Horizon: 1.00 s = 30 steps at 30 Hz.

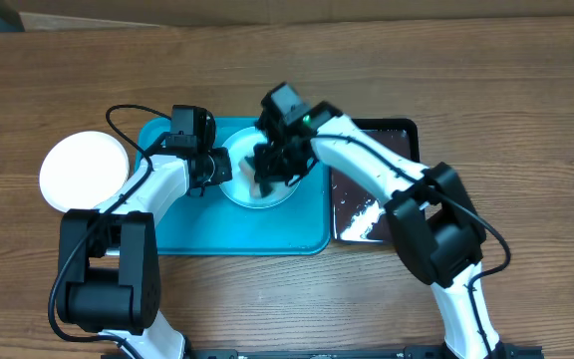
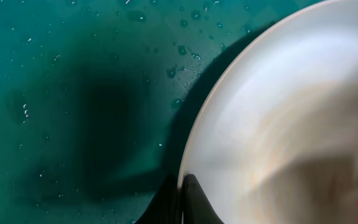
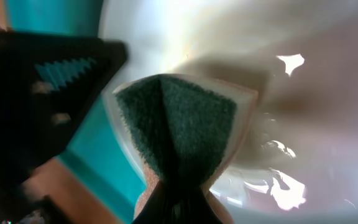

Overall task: Clean dirty plates on tray and stack at the side
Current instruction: 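Return the sponge to the black tray and raise the right gripper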

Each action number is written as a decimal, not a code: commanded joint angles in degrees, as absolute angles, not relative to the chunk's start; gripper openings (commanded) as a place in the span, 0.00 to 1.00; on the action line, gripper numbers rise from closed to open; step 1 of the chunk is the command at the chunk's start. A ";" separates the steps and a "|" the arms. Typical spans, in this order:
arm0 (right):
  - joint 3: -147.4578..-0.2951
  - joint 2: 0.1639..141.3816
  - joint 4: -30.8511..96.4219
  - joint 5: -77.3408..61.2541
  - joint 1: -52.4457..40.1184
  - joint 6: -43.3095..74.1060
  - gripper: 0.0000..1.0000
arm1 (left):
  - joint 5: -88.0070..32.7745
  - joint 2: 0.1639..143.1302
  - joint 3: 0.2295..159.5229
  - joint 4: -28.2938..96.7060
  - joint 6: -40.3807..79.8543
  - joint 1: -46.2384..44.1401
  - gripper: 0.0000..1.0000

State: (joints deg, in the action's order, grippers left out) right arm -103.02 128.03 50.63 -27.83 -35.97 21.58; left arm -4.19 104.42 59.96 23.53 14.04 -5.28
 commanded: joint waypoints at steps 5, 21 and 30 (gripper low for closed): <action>-108.86 115.04 64.05 -25.85 -24.36 14.61 0.04 | -4.32 103.77 59.31 23.35 14.37 -5.67 0.05; -91.90 112.95 73.08 -0.91 -16.19 13.30 0.04 | -4.51 103.77 59.31 23.68 14.39 -5.69 0.08; -82.21 112.95 61.34 -1.02 -16.36 13.28 0.30 | -4.49 103.77 59.31 23.75 14.37 -5.69 0.10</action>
